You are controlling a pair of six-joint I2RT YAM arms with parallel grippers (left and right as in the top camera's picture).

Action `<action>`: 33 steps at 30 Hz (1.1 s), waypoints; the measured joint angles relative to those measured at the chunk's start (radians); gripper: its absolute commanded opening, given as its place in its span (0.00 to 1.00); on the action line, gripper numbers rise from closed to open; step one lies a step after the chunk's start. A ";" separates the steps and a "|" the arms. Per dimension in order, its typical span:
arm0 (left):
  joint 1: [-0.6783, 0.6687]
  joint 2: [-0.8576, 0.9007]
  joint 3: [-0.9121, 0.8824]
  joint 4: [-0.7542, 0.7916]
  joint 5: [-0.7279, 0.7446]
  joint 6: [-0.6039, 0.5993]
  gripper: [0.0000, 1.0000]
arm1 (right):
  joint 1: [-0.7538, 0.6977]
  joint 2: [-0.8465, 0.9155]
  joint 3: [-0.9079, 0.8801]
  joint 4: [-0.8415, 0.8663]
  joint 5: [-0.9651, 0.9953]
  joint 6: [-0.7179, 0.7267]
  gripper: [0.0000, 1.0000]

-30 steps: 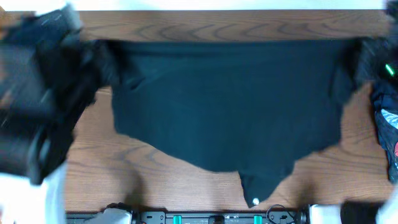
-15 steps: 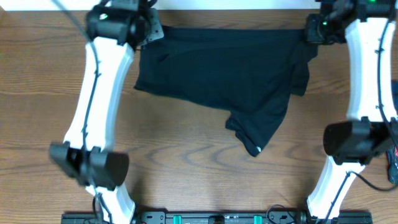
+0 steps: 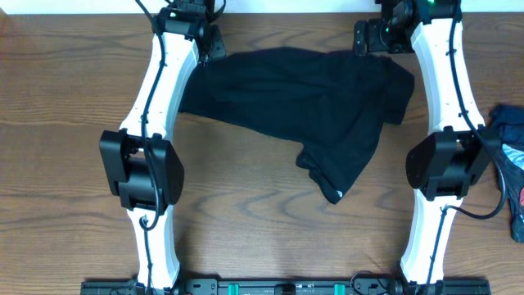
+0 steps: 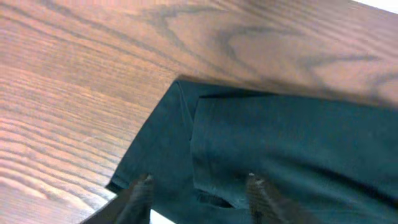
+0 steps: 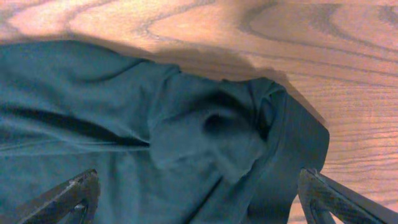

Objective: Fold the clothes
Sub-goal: 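Lay the shirt down flat and open both grippers, then grasp the shirt's near edges with both grippers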

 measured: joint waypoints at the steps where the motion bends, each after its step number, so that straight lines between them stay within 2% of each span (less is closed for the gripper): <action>1: 0.000 -0.006 0.000 -0.004 0.000 0.000 0.52 | -0.002 0.000 0.000 -0.007 -0.006 0.003 0.99; 9: 0.031 -0.087 0.000 -0.203 0.000 -0.016 0.35 | -0.004 -0.070 0.000 -0.124 -0.043 0.024 0.99; 15: 0.114 -0.115 0.000 -0.283 -0.001 -0.022 0.34 | -0.004 -0.267 0.000 -0.192 -0.044 0.029 0.99; 19: 0.141 -0.159 -0.034 -0.276 -0.010 -0.021 0.34 | -0.003 -0.402 -0.052 -0.260 -0.043 0.030 0.99; 22: 0.140 -0.220 -0.122 -0.233 -0.012 -0.021 0.34 | 0.002 -0.476 -0.225 -0.202 -0.041 0.030 0.99; 29: 0.134 -0.314 -0.507 -0.009 0.012 -0.019 0.36 | 0.067 -0.505 -0.842 0.110 -0.082 0.065 0.99; 33: 0.134 -0.319 -0.670 0.093 0.050 0.004 0.42 | 0.122 -0.510 -1.027 0.171 -0.116 0.081 0.99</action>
